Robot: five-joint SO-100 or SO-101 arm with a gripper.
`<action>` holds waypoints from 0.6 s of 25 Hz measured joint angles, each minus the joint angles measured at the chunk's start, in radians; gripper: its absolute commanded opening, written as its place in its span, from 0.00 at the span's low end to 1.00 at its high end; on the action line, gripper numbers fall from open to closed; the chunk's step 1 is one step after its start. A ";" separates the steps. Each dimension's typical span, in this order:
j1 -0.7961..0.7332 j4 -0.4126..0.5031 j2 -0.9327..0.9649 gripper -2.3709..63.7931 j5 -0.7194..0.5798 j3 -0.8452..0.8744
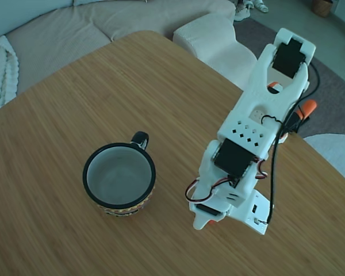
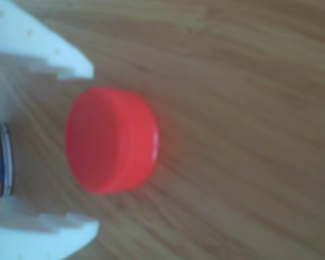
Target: Grasp a red cap and put it in the cup.
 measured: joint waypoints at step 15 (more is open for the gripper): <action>-0.028 -0.015 0.000 0.50 0.000 0.000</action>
